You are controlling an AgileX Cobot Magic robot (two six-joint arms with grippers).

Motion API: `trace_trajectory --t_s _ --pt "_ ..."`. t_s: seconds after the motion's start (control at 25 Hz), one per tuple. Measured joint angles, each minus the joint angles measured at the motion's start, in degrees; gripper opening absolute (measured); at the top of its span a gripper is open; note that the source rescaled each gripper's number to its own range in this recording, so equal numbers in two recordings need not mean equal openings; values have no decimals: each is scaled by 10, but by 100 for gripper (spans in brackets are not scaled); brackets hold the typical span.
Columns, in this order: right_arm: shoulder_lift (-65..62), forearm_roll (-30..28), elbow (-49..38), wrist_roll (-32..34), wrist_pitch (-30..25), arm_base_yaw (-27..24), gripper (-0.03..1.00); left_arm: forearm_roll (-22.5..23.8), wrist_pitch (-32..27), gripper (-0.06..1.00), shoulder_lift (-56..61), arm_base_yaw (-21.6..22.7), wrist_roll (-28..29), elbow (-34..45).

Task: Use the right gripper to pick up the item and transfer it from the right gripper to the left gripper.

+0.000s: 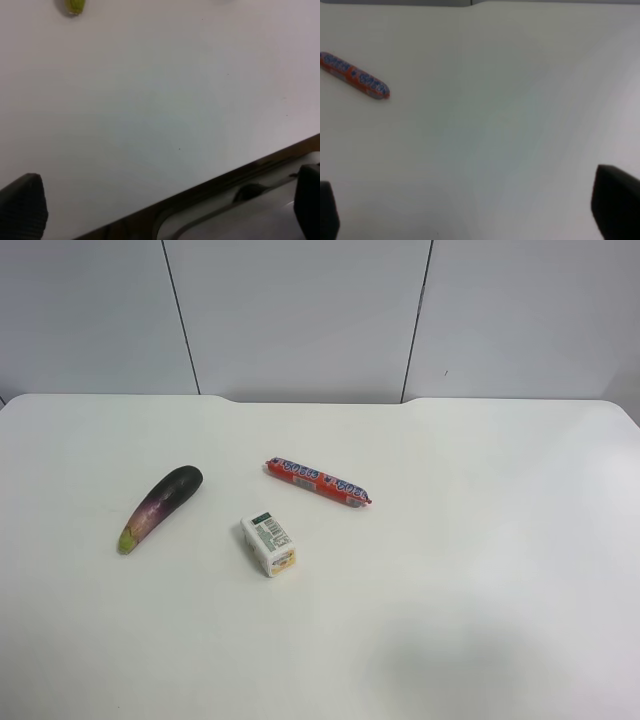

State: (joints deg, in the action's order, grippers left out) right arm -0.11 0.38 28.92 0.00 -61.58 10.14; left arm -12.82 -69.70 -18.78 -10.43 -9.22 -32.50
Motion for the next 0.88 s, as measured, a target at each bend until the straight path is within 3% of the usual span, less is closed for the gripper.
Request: trace_trajectory --t_s 0.44,0.88 --pt "0 0 0 0 0 0 100 16 46 100 182 0 -6 15" --pt "0 0 0 0 0 0 100 42 89 100 191 0 1 34"
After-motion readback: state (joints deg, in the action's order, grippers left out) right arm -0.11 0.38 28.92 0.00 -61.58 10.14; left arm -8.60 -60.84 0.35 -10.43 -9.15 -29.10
